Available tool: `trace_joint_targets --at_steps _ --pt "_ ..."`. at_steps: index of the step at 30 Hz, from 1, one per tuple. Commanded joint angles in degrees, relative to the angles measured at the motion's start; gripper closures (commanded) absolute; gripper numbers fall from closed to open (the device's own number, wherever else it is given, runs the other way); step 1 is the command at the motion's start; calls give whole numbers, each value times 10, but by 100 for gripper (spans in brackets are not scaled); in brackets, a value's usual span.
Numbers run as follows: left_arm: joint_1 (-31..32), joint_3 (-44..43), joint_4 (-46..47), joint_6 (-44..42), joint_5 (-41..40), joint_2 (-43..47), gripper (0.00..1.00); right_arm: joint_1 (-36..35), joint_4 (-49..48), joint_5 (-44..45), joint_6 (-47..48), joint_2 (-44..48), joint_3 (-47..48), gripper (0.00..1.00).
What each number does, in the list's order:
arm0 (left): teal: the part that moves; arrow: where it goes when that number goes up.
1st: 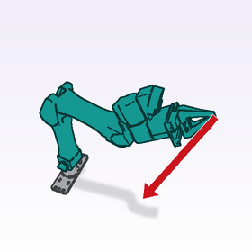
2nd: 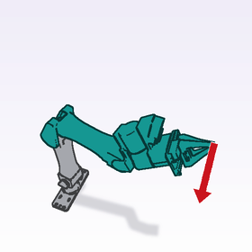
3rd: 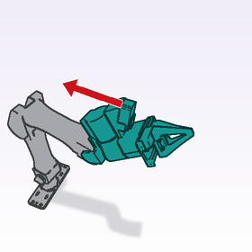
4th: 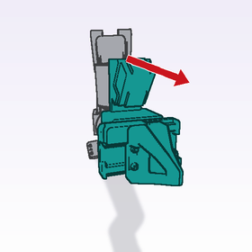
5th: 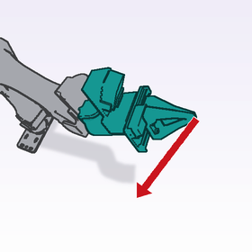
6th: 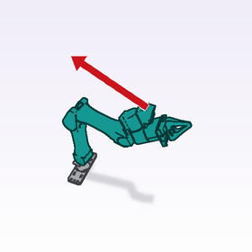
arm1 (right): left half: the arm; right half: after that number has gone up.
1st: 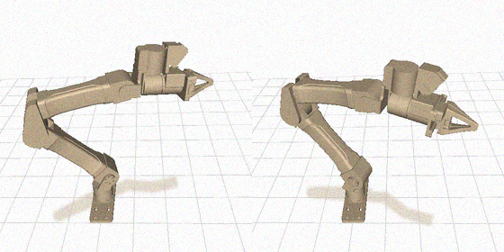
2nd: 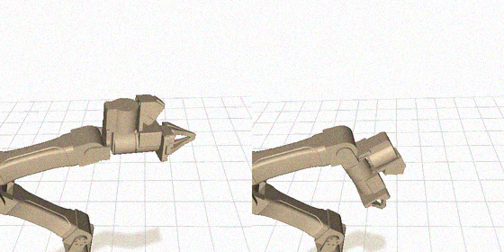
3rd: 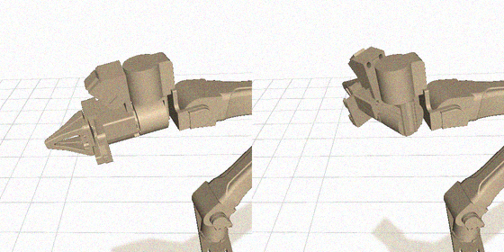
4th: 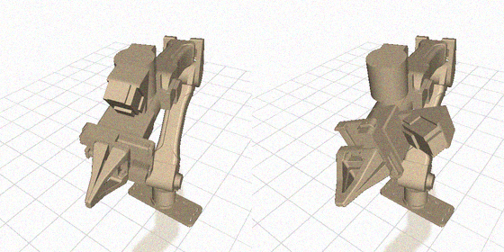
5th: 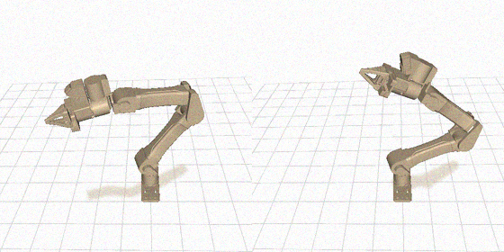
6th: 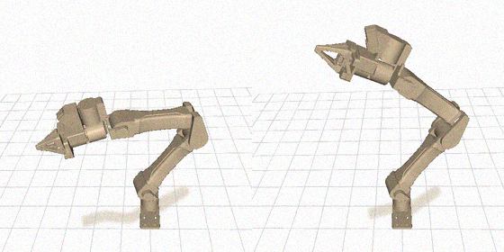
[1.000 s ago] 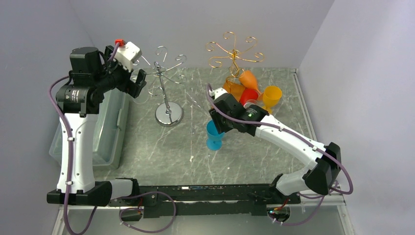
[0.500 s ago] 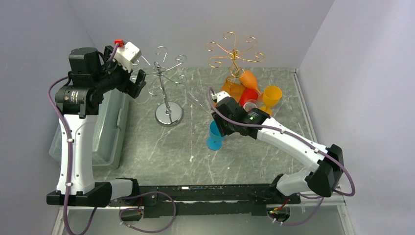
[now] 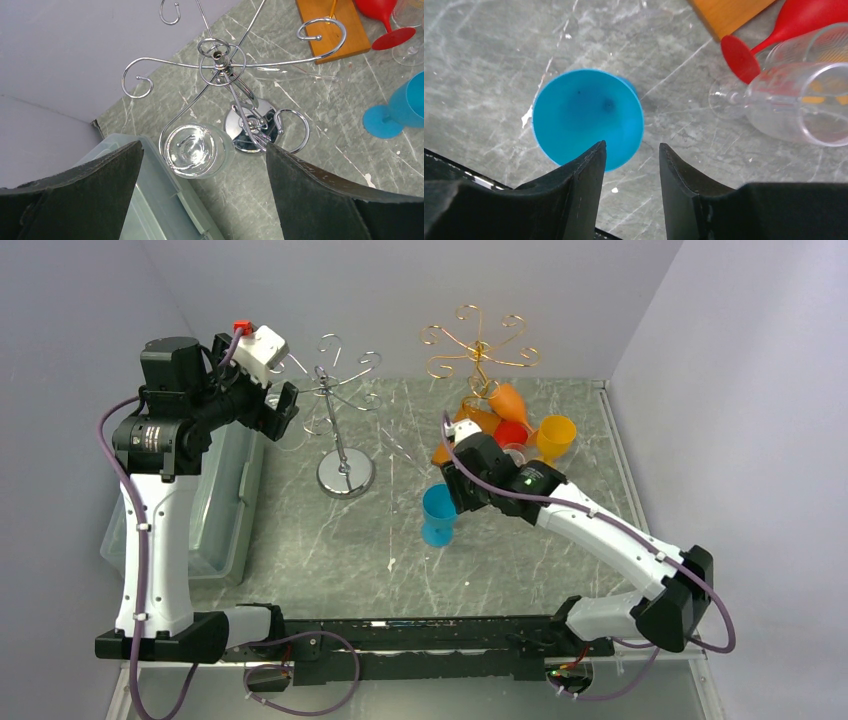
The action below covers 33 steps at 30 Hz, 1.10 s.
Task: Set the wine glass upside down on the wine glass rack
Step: Pick up the wine glass at the center of the board.
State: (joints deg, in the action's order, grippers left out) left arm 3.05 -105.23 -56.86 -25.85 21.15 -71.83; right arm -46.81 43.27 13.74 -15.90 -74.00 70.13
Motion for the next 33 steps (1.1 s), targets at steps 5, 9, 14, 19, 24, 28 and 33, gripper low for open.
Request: trace_joint_targets --at_steps 5,9,14,19,24,28,33 --pt "-1 -1 7 -7 11 14 1 1 -53 -20 -17 -29 -52 55" --pt "0 4 6 -8 18 16 1 1 -76 -44 -29 -41 -64 63" --pt "-1 4 -8 -6 38 16 1 2 -71 -44 -14 -24 -22 97" --pt "-1 10 -11 -5 61 24 1 3 -66 -60 16 28 61 100" --pt "-1 1 -29 -7 111 27 0 3 -98 -117 37 79 119 100" --pt "-1 -1 -45 -5 175 32 1 3 -166 -172 33 97 132 100" --pt "-1 7 -48 14 241 32 0 3 -276 -215 16 89 133 100"
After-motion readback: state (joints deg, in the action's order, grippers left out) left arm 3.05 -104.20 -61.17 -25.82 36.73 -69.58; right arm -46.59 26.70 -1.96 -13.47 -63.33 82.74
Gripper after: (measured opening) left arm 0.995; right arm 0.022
